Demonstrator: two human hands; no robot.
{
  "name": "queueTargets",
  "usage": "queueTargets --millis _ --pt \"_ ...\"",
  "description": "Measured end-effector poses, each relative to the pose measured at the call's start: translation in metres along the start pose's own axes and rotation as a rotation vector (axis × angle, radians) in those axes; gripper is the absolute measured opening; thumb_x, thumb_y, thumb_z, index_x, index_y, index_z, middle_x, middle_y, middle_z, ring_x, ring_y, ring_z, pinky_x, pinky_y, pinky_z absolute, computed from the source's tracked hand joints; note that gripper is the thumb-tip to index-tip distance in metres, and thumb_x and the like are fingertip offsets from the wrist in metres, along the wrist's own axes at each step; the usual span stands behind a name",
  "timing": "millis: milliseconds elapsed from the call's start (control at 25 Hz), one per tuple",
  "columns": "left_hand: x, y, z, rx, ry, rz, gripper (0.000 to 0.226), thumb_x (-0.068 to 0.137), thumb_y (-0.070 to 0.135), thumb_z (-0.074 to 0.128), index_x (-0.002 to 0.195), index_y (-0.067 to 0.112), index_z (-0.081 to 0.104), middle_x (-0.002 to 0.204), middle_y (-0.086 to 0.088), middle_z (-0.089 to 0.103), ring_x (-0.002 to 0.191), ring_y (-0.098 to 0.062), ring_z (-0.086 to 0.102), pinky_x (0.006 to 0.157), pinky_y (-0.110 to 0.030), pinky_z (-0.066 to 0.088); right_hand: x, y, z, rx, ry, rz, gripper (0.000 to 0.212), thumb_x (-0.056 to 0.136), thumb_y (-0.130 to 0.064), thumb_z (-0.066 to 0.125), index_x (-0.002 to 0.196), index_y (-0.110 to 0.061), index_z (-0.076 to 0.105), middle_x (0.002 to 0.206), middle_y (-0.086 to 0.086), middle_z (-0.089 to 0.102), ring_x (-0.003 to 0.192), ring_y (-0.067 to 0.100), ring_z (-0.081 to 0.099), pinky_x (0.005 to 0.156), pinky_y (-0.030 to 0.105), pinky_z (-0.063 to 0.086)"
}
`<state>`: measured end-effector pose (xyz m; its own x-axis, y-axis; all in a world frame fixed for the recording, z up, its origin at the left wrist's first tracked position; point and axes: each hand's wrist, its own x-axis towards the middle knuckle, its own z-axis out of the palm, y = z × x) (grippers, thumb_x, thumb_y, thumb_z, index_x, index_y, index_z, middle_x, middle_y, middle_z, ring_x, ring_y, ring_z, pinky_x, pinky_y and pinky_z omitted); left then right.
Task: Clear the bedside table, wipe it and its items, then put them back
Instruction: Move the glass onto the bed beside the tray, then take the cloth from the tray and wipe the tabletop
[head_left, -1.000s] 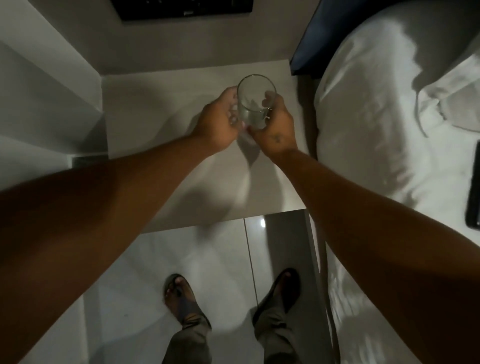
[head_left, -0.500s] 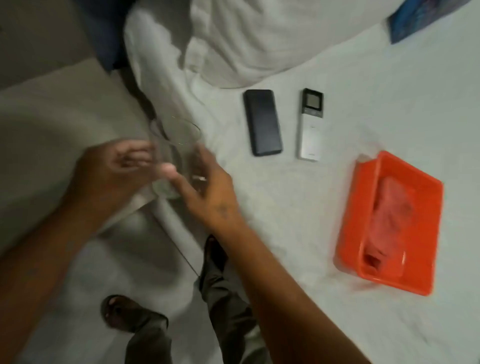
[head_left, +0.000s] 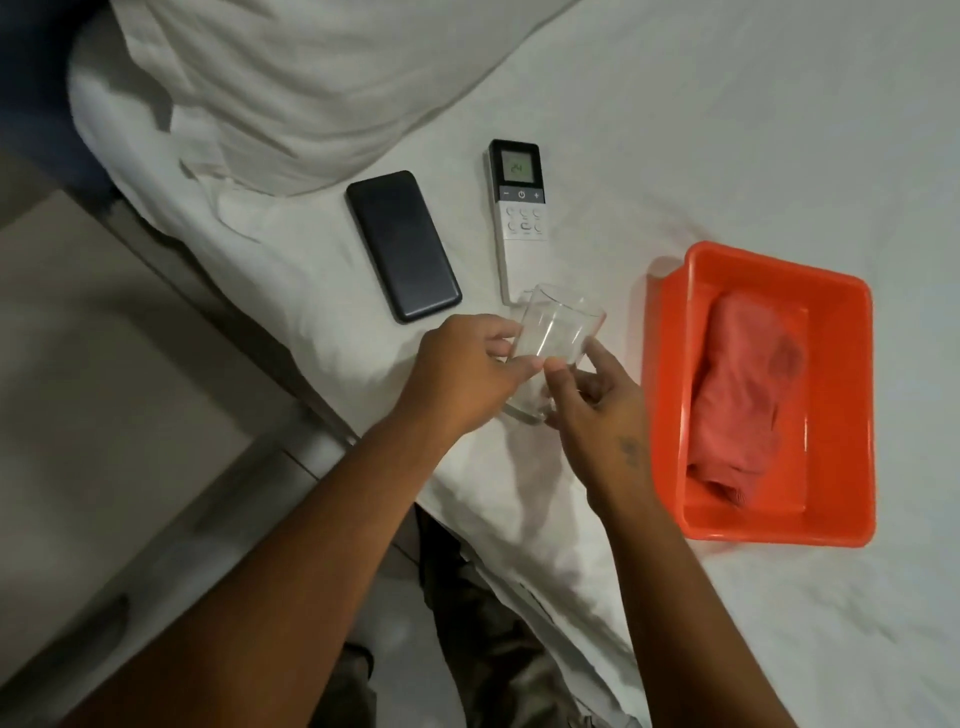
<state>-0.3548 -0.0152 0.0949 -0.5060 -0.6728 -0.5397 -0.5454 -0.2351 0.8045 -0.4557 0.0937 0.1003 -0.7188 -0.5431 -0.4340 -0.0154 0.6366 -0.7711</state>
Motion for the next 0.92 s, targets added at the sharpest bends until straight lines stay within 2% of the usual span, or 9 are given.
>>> queueTargets --millis 120,200,320,480,560,680,720,840,920 --pt "-0.004 -0.004 0.002 0.009 -0.032 0.028 0.051 0.08 0.035 0.08 0.128 0.023 0.067 0.116 0.0 0.074 0.096 -0.008 0.071 0.081 -0.014 0.053 -0.005 0.008 -0.004 0.039 0.004 -0.015 0.034 0.085 -0.045 0.068 0.116 -0.056 0.06 0.092 0.001 0.077 0.083 0.017 0.076 0.082 0.05 0.062" --pt "-0.008 -0.004 0.006 0.03 -0.073 0.024 0.052 0.08 0.034 0.08 0.128 0.021 0.067 0.118 -0.001 0.074 0.096 -0.008 0.071 0.084 -0.017 0.055 -0.011 0.012 -0.008 0.066 0.003 0.005 0.033 0.088 -0.039 0.069 0.103 -0.067 0.058 0.089 0.0 0.077 0.08 0.017 0.076 0.08 0.051 0.062" --pt "-0.004 -0.001 0.01 0.068 -0.105 -0.014 0.052 0.079 0.035 0.081 0.128 0.023 0.067 0.119 0.001 0.074 0.098 -0.008 0.071 0.09 -0.023 0.057 -0.014 0.016 -0.01 0.093 0.018 0.039 0.026 0.091 -0.036 0.068 0.108 -0.055 0.064 0.083 0.003 0.076 0.078 0.019 0.075 0.078 0.052 0.062" --pt "0.006 0.004 0.009 0.105 -0.141 -0.049 0.052 0.077 0.037 0.082 0.126 0.025 0.068 0.114 0.004 0.074 0.095 -0.003 0.07 0.092 -0.025 0.057 -0.008 0.017 -0.012 0.113 0.006 0.061 0.018 0.084 -0.049 0.067 0.098 -0.059 0.062 0.077 0.011 0.071 0.077 0.032 0.072 0.075 0.056 0.06" --pt "0.007 0.004 0.008 0.1 -0.157 -0.063 0.051 0.077 0.037 0.082 0.124 0.026 0.069 0.112 0.006 0.075 0.095 -0.003 0.07 0.093 -0.027 0.057 -0.008 0.017 -0.013 0.101 -0.001 0.101 0.028 0.077 -0.055 0.067 0.104 -0.052 0.061 0.08 0.01 0.072 0.078 0.031 0.072 0.077 0.055 0.06" --pt "0.004 0.006 0.006 0.084 -0.141 -0.089 0.05 0.078 0.036 0.082 0.124 0.025 0.067 0.115 0.005 0.072 0.1 -0.006 0.07 0.097 -0.034 0.057 -0.005 0.01 -0.02 0.02 -0.058 0.162 0.064 0.074 -0.058 0.07 0.131 -0.031 0.056 0.097 0.001 0.072 0.084 0.016 0.073 0.082 0.047 0.061" --pt "0.002 0.012 0.008 0.127 -0.103 -0.077 0.05 0.079 0.035 0.08 0.126 0.024 0.065 0.118 0.004 0.07 0.103 -0.007 0.068 0.097 -0.033 0.056 -0.003 0.008 -0.03 0.009 -0.047 0.16 0.065 0.075 -0.055 0.071 0.132 -0.026 0.056 0.101 -0.001 0.071 0.085 0.014 0.073 0.081 0.045 0.062" --pt "0.004 0.051 0.03 0.233 0.135 0.173 0.044 0.083 0.031 0.076 0.123 0.021 0.064 0.117 0.004 0.068 0.106 -0.01 0.065 0.094 -0.028 0.054 -0.002 0.0 -0.074 0.069 0.199 0.1 0.035 0.078 -0.04 0.074 0.11 -0.03 0.065 0.088 -0.003 0.073 0.078 0.016 0.073 0.075 0.045 0.063" --pt "0.02 0.092 0.076 0.217 0.109 0.472 0.039 0.081 0.025 0.071 0.119 0.014 0.066 0.114 -0.004 0.069 0.103 -0.018 0.066 0.092 -0.031 0.054 -0.001 0.004 -0.116 0.006 0.414 0.092 0.029 0.082 -0.031 0.074 0.109 -0.025 0.068 0.089 -0.003 0.073 0.081 0.017 0.072 0.079 0.043 0.061"
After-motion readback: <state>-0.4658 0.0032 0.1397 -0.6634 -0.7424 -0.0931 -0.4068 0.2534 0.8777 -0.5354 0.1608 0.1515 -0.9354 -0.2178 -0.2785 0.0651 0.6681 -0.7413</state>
